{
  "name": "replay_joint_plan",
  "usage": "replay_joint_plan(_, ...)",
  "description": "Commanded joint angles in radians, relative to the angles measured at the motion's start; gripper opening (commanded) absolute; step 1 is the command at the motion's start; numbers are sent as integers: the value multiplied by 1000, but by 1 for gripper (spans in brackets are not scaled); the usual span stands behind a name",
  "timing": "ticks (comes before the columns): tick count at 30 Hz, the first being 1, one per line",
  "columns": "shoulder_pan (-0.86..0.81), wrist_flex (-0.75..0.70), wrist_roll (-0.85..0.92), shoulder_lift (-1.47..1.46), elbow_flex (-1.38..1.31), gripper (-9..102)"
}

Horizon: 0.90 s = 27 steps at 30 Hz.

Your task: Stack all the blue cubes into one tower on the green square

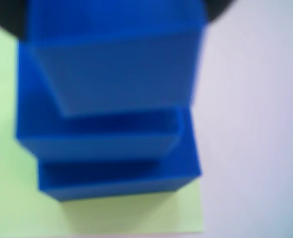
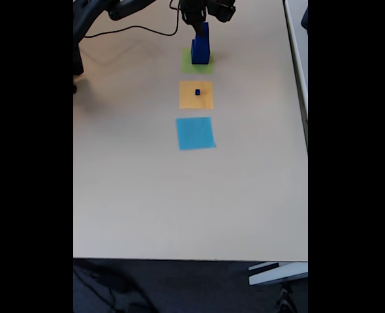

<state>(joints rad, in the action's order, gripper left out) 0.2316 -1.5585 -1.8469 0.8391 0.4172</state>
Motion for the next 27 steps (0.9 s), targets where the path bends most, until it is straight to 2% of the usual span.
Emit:
replay_joint_plan(1, 3, 2, 12, 18, -29, 3)
replay_joint_plan(27, -2, 2, 14, 15, -28, 6)
